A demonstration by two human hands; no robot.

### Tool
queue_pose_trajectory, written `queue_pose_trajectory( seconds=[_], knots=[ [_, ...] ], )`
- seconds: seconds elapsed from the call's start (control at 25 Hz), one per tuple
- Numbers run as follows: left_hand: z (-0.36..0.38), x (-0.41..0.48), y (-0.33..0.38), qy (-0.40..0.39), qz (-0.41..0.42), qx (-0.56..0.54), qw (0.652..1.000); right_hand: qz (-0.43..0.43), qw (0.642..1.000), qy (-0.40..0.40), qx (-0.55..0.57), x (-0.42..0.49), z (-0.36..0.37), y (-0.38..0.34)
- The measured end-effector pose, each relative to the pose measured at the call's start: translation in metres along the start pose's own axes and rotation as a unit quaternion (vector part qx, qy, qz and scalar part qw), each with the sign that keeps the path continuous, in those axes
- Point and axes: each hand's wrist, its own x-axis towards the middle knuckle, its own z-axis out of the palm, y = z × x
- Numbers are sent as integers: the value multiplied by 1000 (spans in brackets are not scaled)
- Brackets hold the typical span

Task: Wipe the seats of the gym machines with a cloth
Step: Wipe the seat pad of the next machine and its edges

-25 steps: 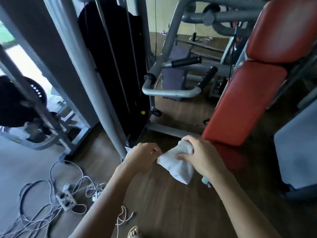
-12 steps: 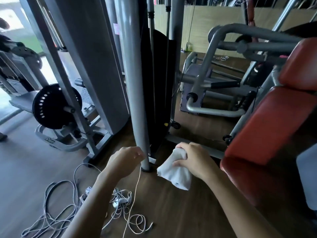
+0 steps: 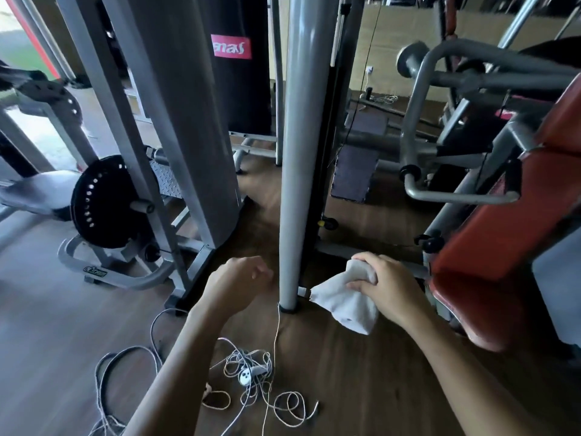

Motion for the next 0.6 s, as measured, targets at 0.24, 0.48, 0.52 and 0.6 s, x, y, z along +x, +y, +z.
queue_pose_trajectory(
  seconds=[0.24,0.48,0.52,0.6],
  knots=[
    [-14,53,-8,8,12,-22,1000,-12,999,0,-30,51,-6,-16],
    [-36,85,-14,40,-26,-33,998,-35,998,-46,-23,121,5,-33],
    [-38,89,-18,43,-29,-35,998,-40,998,-51,-22,131,8,-38],
    [-46,100,-25,44,-37,-31,998,-57,997,-54,-23,150,13,-49]
  ],
)
